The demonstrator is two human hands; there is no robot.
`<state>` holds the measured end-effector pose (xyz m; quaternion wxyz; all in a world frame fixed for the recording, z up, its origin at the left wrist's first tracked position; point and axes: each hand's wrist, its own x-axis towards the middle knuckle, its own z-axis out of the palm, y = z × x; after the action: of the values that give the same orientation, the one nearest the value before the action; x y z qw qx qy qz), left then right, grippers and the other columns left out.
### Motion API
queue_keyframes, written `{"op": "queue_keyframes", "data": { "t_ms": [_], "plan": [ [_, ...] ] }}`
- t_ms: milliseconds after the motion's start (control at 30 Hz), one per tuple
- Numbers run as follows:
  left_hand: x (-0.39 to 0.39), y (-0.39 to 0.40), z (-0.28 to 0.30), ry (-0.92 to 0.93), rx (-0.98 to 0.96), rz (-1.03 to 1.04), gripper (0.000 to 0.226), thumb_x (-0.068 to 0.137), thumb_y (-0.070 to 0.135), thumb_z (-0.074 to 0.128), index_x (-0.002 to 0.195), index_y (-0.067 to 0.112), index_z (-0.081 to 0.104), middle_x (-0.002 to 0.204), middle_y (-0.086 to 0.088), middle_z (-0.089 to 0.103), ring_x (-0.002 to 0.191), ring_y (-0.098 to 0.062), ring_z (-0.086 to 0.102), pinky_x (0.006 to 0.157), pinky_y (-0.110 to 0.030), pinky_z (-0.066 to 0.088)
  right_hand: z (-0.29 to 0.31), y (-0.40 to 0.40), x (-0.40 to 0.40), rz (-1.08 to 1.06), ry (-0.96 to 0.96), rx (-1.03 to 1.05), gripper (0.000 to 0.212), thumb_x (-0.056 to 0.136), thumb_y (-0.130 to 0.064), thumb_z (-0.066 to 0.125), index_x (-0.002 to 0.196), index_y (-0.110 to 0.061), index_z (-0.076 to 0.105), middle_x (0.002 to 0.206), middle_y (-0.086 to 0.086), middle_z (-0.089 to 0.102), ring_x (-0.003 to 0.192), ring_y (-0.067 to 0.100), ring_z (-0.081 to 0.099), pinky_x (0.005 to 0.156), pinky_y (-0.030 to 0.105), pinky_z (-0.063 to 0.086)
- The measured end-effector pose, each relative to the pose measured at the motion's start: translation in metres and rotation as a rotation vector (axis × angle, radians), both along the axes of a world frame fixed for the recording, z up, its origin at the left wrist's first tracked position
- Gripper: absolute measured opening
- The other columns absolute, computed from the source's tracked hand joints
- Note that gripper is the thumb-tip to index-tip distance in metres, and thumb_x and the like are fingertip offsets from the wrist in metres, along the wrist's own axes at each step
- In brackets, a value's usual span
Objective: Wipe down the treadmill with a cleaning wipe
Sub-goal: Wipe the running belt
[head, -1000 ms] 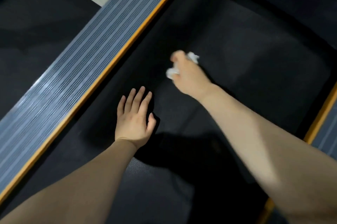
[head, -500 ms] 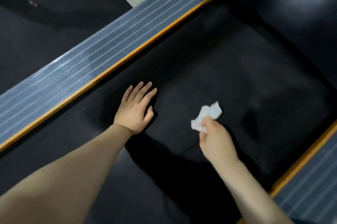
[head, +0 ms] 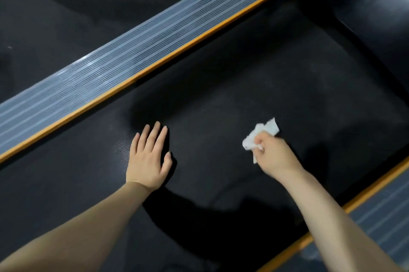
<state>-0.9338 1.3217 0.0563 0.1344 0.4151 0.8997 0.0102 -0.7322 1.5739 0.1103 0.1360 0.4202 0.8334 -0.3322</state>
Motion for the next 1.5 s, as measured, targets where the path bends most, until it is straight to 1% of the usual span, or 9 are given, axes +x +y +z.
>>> {"op": "queue_keyframes", "data": {
  "t_ms": [167, 333, 467, 633, 800, 1000, 1133, 1300, 1500],
  "plan": [
    [-0.004, -0.001, 0.002, -0.007, 0.000, -0.030, 0.067, 0.093, 0.041, 0.036, 0.155, 0.017, 0.030, 0.163, -0.005, 0.023, 0.151, -0.029, 0.016, 0.122, -0.047, 0.011, -0.022, 0.030, -0.108, 0.147, 0.099, 0.041, 0.005, 0.097, -0.016, 0.050, 0.100, -0.019, 0.052, 0.126, 0.023, 0.057, 0.099, 0.034, 0.062, 0.072, 0.028, 0.039],
    [-0.006, -0.002, 0.002, 0.027, 0.037, -0.039, 0.069, 0.091, 0.042, 0.036, 0.155, 0.016, 0.031, 0.161, -0.007, 0.028, 0.150, -0.031, 0.020, 0.121, -0.047, 0.014, -0.024, 0.047, -0.229, 0.184, 0.200, 0.122, 0.033, 0.097, -0.026, 0.046, 0.128, -0.015, 0.050, 0.123, 0.011, 0.059, 0.113, 0.033, 0.058, 0.093, 0.039, 0.048],
    [-0.007, -0.002, -0.001, 0.039, 0.073, -0.033, 0.069, 0.090, 0.042, 0.036, 0.155, 0.016, 0.031, 0.161, -0.007, 0.028, 0.149, -0.031, 0.021, 0.122, -0.046, 0.012, -0.018, 0.046, -0.251, 0.275, 0.134, 0.189, 0.029, 0.096, -0.022, 0.045, 0.125, -0.016, 0.049, 0.122, 0.011, 0.059, 0.109, 0.033, 0.059, 0.077, 0.032, 0.041],
    [-0.004, -0.002, -0.001, 0.055, 0.090, -0.028, 0.068, 0.090, 0.040, 0.037, 0.153, 0.016, 0.034, 0.160, -0.008, 0.030, 0.148, -0.032, 0.024, 0.122, -0.046, 0.012, -0.021, 0.015, -0.129, 0.457, 0.114, 0.199, 0.052, 0.088, -0.009, 0.046, 0.140, -0.008, 0.039, 0.116, 0.016, 0.061, 0.100, 0.038, 0.060, 0.071, 0.031, 0.035],
    [-0.003, 0.000, -0.004, 0.077, 0.098, -0.015, 0.067, 0.090, 0.040, 0.037, 0.152, 0.017, 0.036, 0.160, -0.007, 0.031, 0.148, -0.032, 0.025, 0.120, -0.046, 0.015, -0.007, -0.002, 0.056, 0.370, 0.098, 0.173, 0.013, 0.079, -0.003, 0.055, 0.084, -0.014, 0.055, 0.076, -0.003, 0.056, 0.074, 0.025, 0.060, 0.062, 0.033, 0.045],
    [-0.002, -0.002, -0.010, 0.090, 0.133, 0.002, 0.066, 0.090, 0.042, 0.036, 0.152, 0.020, 0.035, 0.161, -0.003, 0.029, 0.150, -0.028, 0.022, 0.121, -0.042, 0.010, -0.004, -0.030, 0.138, 0.347, -0.042, 0.133, 0.042, 0.075, 0.000, 0.064, 0.071, -0.030, 0.034, 0.064, -0.014, 0.043, 0.058, 0.008, 0.048, 0.050, 0.012, 0.025],
    [-0.002, -0.003, -0.013, 0.094, 0.137, 0.009, 0.067, 0.090, 0.041, 0.034, 0.153, 0.021, 0.034, 0.161, -0.001, 0.028, 0.151, -0.026, 0.019, 0.122, -0.042, 0.009, -0.010, -0.034, 0.068, 0.488, 0.196, 0.314, 0.019, 0.089, -0.005, 0.046, 0.078, -0.018, 0.053, 0.078, 0.001, 0.056, 0.072, 0.027, 0.057, 0.060, 0.033, 0.037],
    [0.000, -0.005, -0.016, 0.112, 0.145, 0.009, 0.066, 0.090, 0.043, 0.031, 0.153, 0.023, 0.033, 0.161, 0.000, 0.028, 0.151, -0.024, 0.019, 0.123, -0.040, 0.008, -0.032, -0.027, -0.084, 0.558, 0.322, 0.262, 0.018, 0.097, -0.008, 0.041, 0.105, -0.008, 0.057, 0.100, 0.005, 0.058, 0.111, 0.035, 0.049, 0.074, 0.024, 0.023],
    [-0.002, -0.004, -0.019, 0.128, 0.196, 0.020, 0.071, 0.083, 0.036, 0.024, 0.152, 0.023, 0.035, 0.161, 0.001, 0.030, 0.150, -0.022, 0.021, 0.123, -0.039, 0.010, -0.044, 0.010, -0.215, 0.457, 0.273, 0.495, 0.028, 0.096, -0.020, 0.045, 0.121, -0.013, 0.055, 0.126, 0.012, 0.056, 0.120, 0.031, 0.049, 0.092, 0.037, 0.041]
  ]
}}
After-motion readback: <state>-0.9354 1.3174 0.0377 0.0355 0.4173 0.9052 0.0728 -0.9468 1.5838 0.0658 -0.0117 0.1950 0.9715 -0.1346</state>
